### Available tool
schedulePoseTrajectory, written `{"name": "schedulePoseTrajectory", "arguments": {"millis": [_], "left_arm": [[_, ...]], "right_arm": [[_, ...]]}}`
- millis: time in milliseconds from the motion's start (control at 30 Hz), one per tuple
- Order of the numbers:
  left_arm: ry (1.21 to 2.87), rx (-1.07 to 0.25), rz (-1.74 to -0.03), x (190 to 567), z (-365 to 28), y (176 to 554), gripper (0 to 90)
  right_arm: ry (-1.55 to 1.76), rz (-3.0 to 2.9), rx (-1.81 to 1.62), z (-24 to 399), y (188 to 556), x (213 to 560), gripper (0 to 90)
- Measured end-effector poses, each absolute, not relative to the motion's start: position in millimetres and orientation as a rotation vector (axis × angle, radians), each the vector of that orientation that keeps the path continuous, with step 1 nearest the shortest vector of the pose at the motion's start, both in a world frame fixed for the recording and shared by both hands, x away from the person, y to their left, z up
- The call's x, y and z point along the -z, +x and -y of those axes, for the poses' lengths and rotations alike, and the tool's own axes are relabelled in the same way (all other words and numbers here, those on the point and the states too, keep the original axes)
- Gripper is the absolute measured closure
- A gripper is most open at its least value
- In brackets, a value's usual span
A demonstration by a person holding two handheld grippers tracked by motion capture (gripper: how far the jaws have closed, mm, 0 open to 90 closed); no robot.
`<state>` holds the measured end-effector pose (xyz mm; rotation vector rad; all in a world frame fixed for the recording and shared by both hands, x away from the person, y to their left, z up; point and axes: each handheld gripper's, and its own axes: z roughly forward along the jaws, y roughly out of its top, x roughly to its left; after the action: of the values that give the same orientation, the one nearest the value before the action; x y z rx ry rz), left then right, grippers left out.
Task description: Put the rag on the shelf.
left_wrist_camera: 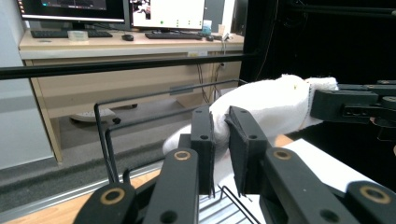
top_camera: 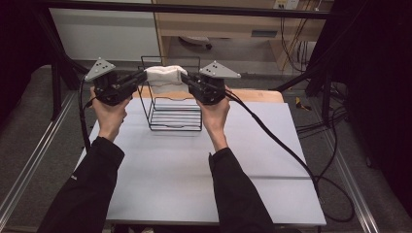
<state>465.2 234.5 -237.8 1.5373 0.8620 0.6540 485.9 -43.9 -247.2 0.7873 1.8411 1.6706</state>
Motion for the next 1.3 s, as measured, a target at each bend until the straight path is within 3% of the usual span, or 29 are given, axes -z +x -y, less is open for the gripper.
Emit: {"name": "schedulePoseTrajectory", "arguments": {"millis": [300,533,867,1300], "left_arm": [[1.552,-0.638,-0.870,242,-238,461,77.7],[1.527,-0.660,-0.883,224,-247,456,74.7],[1.591,-0.588,-0.944,216,-234,476,88.7],[1.668,-0.516,-0.943,248,-227,478,89.5]], "right_arm": [[0.755,-1.856,-1.643,42,483,251,82.7],[0.738,-1.864,-1.622,42,481,254,82.7],[0.745,-1.866,-1.642,45,481,260,82.3],[0.740,-1.910,-1.642,47,479,261,77.8]]}}
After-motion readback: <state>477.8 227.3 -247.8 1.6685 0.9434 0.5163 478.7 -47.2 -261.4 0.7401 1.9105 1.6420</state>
